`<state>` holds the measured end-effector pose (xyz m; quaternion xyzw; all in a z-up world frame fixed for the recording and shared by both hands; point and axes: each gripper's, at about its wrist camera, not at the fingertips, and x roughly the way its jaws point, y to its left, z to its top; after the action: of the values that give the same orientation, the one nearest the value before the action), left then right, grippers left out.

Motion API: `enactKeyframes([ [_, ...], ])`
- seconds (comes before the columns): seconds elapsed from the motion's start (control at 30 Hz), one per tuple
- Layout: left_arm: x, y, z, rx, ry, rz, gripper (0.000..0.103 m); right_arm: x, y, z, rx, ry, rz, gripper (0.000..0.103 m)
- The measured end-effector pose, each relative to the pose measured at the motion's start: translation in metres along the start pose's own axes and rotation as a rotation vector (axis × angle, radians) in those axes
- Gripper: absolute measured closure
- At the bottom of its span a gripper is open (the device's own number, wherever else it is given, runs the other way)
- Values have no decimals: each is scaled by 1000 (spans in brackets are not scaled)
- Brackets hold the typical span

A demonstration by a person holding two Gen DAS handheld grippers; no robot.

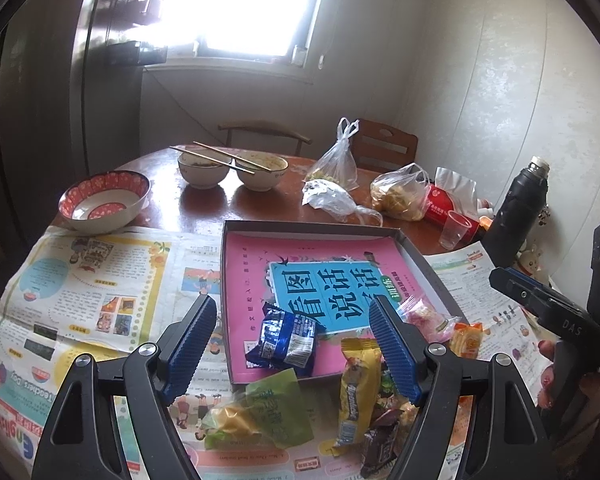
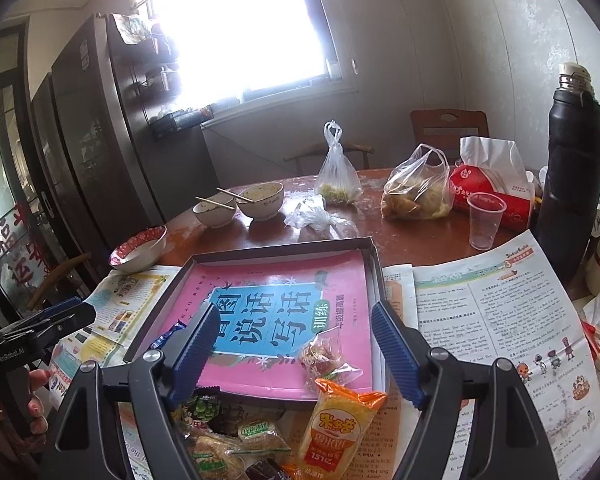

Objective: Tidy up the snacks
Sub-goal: 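Move the left gripper back to the snack pile and close on the Snickers bar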

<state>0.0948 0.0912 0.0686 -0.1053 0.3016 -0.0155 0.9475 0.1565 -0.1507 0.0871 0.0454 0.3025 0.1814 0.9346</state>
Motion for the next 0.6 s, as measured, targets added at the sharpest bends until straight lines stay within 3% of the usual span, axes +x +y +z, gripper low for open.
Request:
enactKeyframes([
  [0.27,-12,-5,-4,20,1,8,23,-13,3,-4,-8,-5,20,25],
  [0.6,-10,-24,-22,56,62,-13,23,-24,5,-13,-11,7,24,21],
])
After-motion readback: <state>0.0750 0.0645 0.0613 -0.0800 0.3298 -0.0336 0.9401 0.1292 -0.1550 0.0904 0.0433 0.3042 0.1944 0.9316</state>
